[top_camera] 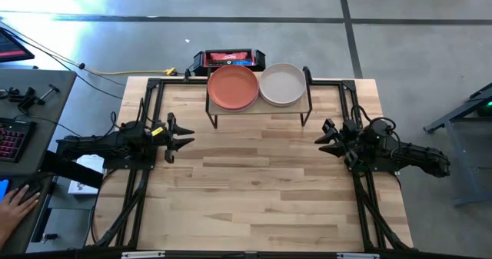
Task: Place and stack plates onto a shelf
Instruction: Return to Home Position
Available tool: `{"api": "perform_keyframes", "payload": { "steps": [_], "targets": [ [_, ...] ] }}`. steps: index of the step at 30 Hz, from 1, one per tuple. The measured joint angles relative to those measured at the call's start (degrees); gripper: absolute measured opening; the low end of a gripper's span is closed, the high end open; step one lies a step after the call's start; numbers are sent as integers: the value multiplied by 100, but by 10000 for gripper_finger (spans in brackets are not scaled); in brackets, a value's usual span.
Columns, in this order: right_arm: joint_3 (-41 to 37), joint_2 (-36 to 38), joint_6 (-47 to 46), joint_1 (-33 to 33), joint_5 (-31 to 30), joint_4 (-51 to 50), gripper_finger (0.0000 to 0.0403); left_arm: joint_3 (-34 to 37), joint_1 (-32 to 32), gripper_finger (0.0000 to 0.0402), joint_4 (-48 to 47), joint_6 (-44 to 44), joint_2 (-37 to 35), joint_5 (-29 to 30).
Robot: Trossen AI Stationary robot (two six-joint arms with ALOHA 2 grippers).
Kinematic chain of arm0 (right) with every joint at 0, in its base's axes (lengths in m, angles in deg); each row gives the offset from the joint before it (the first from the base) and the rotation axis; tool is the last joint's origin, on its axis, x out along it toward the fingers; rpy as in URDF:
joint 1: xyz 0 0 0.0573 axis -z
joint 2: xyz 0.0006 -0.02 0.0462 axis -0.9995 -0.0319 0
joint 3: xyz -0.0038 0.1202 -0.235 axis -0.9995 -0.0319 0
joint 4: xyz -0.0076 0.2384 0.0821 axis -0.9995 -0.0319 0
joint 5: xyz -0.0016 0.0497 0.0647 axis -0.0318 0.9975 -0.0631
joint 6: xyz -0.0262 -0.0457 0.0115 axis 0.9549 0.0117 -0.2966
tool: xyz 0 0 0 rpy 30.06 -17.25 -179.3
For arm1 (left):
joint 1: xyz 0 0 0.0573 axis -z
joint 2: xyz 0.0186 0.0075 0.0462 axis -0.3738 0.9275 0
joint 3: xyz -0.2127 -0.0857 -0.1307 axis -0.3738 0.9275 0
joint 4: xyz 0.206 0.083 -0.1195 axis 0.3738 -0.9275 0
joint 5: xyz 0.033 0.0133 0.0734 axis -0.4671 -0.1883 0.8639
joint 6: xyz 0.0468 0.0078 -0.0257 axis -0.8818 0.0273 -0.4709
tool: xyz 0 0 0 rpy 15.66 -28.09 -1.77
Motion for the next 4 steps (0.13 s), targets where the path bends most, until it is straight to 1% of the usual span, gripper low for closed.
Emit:
{"api": "perform_keyframes", "payload": {
  "steps": [4],
  "targets": [
    [0,0,0,0,0,1,119,0,0,117,-1,0,-1,0]
  ]
}}
